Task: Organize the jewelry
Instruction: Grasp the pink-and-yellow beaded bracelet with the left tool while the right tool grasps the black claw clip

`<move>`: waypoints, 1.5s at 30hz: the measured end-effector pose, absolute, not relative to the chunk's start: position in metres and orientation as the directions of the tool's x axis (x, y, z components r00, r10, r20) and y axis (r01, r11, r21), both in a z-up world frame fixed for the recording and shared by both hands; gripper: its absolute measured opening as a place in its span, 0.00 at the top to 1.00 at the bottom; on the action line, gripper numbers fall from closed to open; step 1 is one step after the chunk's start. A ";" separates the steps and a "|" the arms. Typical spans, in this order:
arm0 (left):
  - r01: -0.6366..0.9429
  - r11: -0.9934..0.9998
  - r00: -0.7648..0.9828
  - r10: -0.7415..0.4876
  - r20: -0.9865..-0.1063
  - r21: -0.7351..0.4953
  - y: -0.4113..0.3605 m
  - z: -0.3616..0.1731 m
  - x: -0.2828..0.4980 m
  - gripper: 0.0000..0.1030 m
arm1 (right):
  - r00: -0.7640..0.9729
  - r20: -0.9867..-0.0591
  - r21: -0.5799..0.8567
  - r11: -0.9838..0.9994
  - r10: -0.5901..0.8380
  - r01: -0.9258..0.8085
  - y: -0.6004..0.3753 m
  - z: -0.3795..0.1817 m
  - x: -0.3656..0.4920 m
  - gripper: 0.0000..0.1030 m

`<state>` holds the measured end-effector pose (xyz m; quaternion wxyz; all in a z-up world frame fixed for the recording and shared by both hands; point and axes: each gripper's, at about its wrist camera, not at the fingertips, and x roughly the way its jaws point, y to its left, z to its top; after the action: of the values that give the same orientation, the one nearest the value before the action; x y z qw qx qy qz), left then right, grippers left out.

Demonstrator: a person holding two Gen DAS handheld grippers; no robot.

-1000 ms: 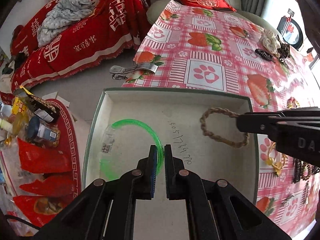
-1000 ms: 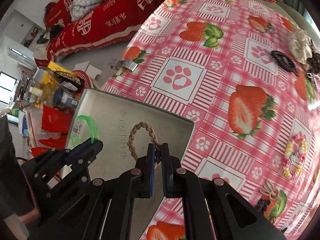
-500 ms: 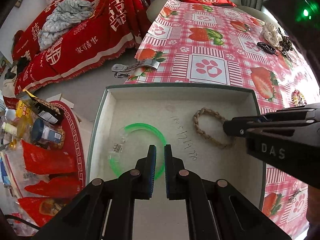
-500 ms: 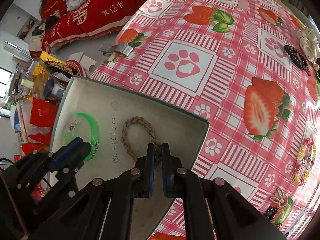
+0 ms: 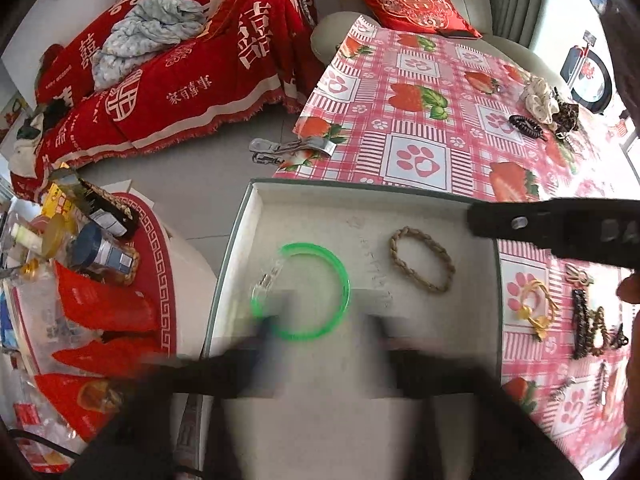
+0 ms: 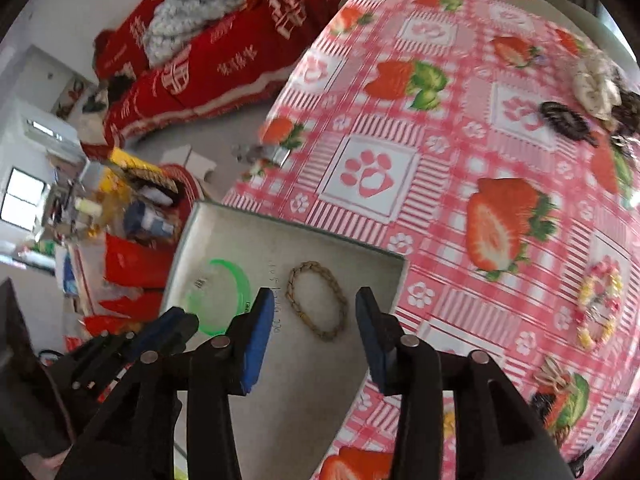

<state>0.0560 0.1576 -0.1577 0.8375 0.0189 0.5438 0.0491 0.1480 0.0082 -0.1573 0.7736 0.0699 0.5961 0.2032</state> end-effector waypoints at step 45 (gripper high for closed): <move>0.346 0.938 0.258 -0.120 -0.959 -0.024 -0.078 -0.171 0.116 0.00 | 0.179 -0.978 0.175 0.884 0.105 0.433 -0.283 -0.182 -0.003 0.31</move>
<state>0.1158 -0.0779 -0.1713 0.7874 0.0958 0.5907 -0.1480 -0.0034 -0.2825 -0.1822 0.7377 0.2134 0.6308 -0.1112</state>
